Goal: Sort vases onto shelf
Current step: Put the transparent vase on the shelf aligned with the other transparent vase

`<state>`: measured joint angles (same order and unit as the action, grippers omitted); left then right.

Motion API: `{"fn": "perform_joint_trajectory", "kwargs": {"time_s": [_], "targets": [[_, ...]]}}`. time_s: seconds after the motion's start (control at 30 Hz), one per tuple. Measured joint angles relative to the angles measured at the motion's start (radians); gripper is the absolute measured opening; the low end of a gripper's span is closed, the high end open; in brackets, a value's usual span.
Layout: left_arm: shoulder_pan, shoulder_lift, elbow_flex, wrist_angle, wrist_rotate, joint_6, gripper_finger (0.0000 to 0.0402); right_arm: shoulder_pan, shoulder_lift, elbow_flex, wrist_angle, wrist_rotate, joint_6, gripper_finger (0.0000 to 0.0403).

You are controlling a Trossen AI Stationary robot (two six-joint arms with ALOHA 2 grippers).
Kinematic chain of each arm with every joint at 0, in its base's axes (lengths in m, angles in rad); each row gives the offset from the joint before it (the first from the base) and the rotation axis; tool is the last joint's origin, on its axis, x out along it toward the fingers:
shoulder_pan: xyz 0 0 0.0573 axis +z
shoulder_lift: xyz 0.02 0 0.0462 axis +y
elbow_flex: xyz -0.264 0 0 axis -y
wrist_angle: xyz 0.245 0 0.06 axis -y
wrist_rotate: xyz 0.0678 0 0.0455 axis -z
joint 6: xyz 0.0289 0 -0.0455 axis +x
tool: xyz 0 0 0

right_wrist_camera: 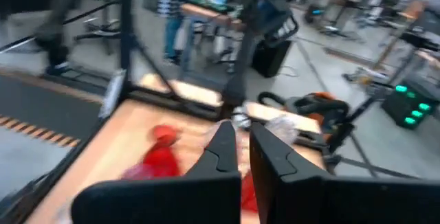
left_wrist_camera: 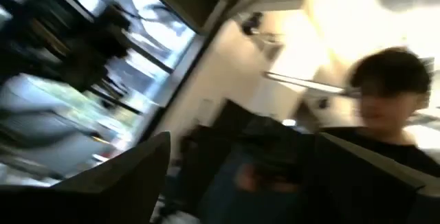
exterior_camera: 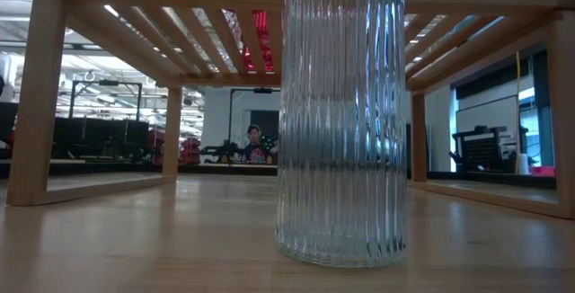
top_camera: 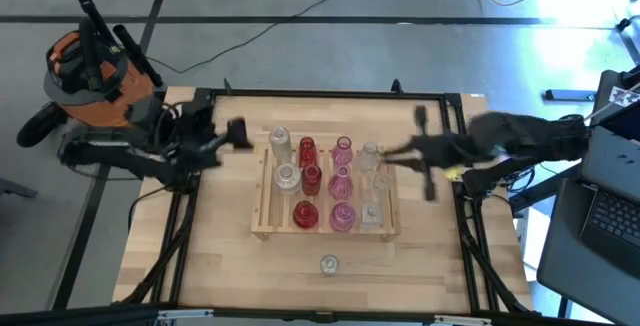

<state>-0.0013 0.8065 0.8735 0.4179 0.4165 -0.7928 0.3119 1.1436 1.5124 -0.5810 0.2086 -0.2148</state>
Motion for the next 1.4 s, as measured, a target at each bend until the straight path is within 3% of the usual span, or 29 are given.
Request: {"fn": "perform_joint_trajectory", "kwargs": {"time_s": [0.13,0.3,0.43,0.53,0.63,0.77,0.97,1.07,1.17,1.3,1.4], "targets": [[-0.251,0.042,0.016,-0.003,-0.18,-0.045,0.0343,0.188,-0.07,0.0,-0.153,0.118,0.097,0.0001],[-0.558,0.161,0.016,-0.023,-0.448,-0.098,0.0322,0.537,-0.094,0.0,-0.263,0.39,0.319,0.0001],[-0.73,0.297,0.016,-0.01,-0.696,-0.171,0.0304,0.787,-0.057,-0.061,-0.245,0.641,0.437,0.0001],[-0.813,0.409,0.016,0.004,-0.86,-0.243,0.0294,0.901,-0.03,-0.15,-0.237,0.8,0.568,0.0001],[-0.851,0.52,0.016,0.031,-0.945,-0.254,0.0287,0.965,-0.014,-0.244,-0.23,0.907,0.754,0.0001],[-0.858,0.658,0.018,0.056,-0.951,-0.169,0.0279,1.005,-0.005,-0.333,-0.184,0.949,0.944,0.0001],[-0.855,0.871,0.11,0.066,-0.961,-0.037,0.0272,1.013,-0.007,-0.354,-0.105,0.94,0.94,0.0001],[-0.85,0.946,0.158,0.046,-1.062,0.056,0.0268,1.011,-0.007,-0.347,-0.095,0.939,0.917,0.0001],[-0.834,0.986,0.191,-0.048,-1.162,0.101,0.0262,1.011,-0.009,-0.347,-0.092,0.939,0.915,0.0001],[-0.803,1.013,0.217,-0.195,-1.186,0.1,0.0256,1.011,-0.011,-0.347,-0.073,0.934,0.914,0.0001],[-0.781,1.04,0.217,-0.206,-1.205,0.1,0.0254,1.01,-0.017,-0.347,-0.071,0.923,0.915,0.0001]]}}
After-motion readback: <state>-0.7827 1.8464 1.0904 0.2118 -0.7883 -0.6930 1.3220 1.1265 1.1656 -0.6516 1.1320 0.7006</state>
